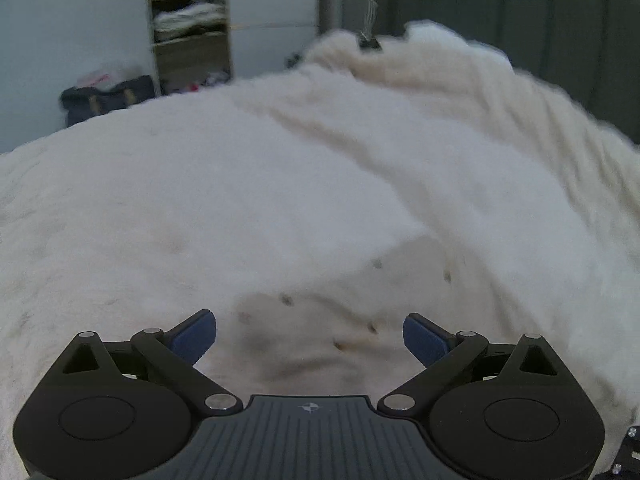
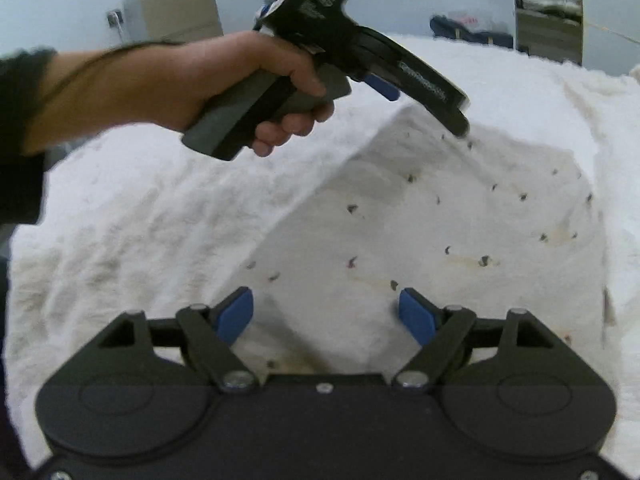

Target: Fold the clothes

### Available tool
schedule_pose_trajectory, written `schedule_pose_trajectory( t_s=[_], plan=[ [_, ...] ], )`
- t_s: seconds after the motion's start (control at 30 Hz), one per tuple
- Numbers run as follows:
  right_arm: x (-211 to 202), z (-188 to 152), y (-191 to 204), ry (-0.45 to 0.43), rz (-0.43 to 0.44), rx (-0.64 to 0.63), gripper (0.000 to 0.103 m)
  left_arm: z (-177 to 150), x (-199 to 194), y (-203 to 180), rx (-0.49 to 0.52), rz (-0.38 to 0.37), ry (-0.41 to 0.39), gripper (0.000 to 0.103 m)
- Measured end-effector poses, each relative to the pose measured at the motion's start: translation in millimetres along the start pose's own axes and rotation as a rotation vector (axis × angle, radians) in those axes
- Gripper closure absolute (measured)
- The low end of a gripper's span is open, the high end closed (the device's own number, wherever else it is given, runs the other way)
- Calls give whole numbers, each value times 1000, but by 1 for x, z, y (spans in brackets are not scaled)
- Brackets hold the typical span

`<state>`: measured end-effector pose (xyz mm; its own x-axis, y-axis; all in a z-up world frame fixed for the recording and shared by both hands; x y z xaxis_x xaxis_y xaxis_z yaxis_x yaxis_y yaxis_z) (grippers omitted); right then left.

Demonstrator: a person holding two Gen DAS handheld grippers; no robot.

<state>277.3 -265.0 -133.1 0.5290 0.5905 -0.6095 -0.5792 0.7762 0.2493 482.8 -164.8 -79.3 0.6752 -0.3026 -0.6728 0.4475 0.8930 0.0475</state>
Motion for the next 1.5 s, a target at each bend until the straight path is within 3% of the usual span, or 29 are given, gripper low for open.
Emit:
schedule_pose_trajectory(
  t_s=[0.07, 0.27, 0.37, 0.47, 0.53, 0.57, 0.6, 0.63, 0.67, 0.7, 0.73, 0.8, 0.87, 0.97, 1.03, 1.13, 1.2, 1.23, 1.3, 1.33, 1.4, 1.43, 1.5],
  plan=[
    [-8, -2, 0, -20, -25, 16, 23, -5, -9, 22, -5, 17, 20, 4],
    [-5, 3, 11, -93, -166, 50, 20, -33, 8, 57, -201, -99, 130, 4],
    [10, 9, 26, -98, -222, 107, 11, -37, 27, 58, -294, -181, 157, 4],
    [32, 16, 39, -62, -269, 111, 11, -40, 46, 54, -388, -281, 194, 6],
    [63, 21, 49, -1, -363, 90, 11, -42, 58, 51, -417, -335, 223, 18],
    [75, 20, 52, 33, -391, 79, 11, -44, 65, 49, -424, -366, 241, 33],
    [87, 19, 54, 67, -418, 68, 16, -44, 69, 47, -421, -378, 250, 47],
    [99, 18, 57, 101, -445, 57, 28, -43, 71, 46, -411, -380, 253, 51],
    [108, 14, 58, 132, -503, 24, 38, -41, 73, 46, -391, -370, 249, 66],
    [109, 13, 58, 138, -530, 12, 61, -40, 74, 45, -377, -364, 245, 74],
    [110, 11, 58, 142, -555, 1, 76, -37, 71, 44, -370, -372, 233, 75],
    [106, 13, 56, 127, -565, 6, 86, -24, 56, 46, -334, -408, 171, 79],
    [97, 22, 57, 108, -569, -1, 88, -11, 34, 55, -308, -418, 110, 80],
    [86, 43, 76, 69, -597, -77, 88, 4, 7, 83, -356, -417, 76, 80],
    [81, 67, 110, 23, -603, -167, 88, 11, -10, 103, -376, -403, 64, 80],
    [95, 78, 143, 22, -568, -225, 87, -2, -18, 136, -316, -280, 120, 77],
    [108, 79, 158, 27, -542, -244, 80, -23, -12, 153, -315, -222, 167, 70],
    [132, 68, 171, 63, -485, -247, 72, -41, -3, 162, -347, -201, 200, 70],
    [150, 47, 177, 113, -394, -225, 69, -74, 13, 178, -406, -164, 260, 62],
    [158, 36, 180, 137, -348, -214, 69, -82, 15, 182, -430, -162, 263, 60],
    [144, 25, 183, 101, -331, -241, 65, -93, 8, 194, -507, -164, 199, 57],
    [128, 23, 184, 71, -307, -254, 55, -90, -5, 199, -546, -172, 135, 52],
    [99, 14, 184, 47, -218, -251, 36, -84, -27, 203, -546, -156, 74, 20]
  ],
)
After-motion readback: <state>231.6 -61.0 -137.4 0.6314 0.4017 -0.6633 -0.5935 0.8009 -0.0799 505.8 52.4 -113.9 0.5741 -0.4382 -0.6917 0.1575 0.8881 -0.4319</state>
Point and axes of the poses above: each gripper's, at about its wrist camera, not at the fingertips, and x roughly the way its jaws point, y to its left, z to its top, the point moved 6 cm from there along x, roughly the way its jaws point, and after that the axes turned 5 degrees about z, right-handed, at the moved point
